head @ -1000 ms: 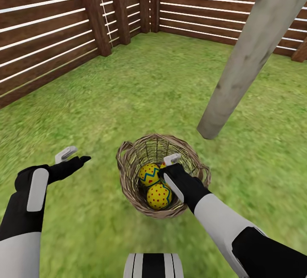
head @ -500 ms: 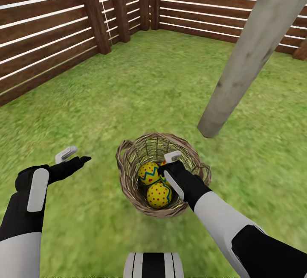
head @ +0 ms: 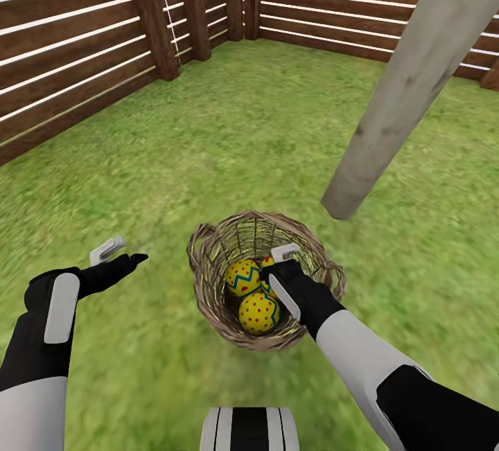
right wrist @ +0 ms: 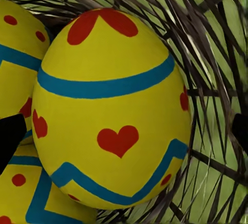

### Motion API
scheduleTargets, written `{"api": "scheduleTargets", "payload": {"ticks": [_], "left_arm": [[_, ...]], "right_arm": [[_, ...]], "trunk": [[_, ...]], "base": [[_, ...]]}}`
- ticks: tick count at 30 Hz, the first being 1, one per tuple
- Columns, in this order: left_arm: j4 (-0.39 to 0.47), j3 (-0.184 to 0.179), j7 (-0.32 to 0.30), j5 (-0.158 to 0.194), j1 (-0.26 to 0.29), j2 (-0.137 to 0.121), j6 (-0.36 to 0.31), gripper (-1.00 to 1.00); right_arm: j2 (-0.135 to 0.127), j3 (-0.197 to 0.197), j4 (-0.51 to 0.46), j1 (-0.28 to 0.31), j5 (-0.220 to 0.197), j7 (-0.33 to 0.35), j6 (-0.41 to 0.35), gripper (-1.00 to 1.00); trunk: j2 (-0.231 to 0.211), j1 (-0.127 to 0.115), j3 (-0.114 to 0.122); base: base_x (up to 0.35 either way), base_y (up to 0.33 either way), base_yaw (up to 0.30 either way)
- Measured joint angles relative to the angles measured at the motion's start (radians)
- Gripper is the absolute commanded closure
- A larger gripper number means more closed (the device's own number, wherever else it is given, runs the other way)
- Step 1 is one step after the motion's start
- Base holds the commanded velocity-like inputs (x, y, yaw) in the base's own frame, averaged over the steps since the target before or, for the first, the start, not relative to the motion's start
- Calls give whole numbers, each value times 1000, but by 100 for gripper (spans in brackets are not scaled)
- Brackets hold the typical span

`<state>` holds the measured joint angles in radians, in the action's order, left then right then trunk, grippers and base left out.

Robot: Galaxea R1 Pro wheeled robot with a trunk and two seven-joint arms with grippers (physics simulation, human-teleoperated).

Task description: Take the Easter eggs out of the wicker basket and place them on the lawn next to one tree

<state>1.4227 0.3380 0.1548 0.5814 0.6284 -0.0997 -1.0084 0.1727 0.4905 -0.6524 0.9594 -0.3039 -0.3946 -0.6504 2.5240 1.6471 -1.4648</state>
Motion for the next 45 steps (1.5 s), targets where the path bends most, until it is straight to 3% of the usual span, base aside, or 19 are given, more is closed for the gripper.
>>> {"api": "scheduleTargets", "payload": {"ticks": [7,26,38,45], "left_arm": [[1,0,0,0,0,0,0,-100],[3,0,0,1,0,0,0,-100],[3,0,0,1,0,0,0,-100],[3,1,0,1,0,0,0,-100]], "right_arm": [[2,2,-1,0,-2,-4,1,-100],[2,3,-2,0,-5,1,0,-100],[2,5,-2,0,-4,2,0,-100],[2,5,-14,1,20,2,-8,-100]], "trunk": [[1,3,-23],[2,4,-31],[4,7,-58],[5,9,-81]], "base": [[0,0,0],[0,0,0],[0,0,0],[0,0,0]]}}
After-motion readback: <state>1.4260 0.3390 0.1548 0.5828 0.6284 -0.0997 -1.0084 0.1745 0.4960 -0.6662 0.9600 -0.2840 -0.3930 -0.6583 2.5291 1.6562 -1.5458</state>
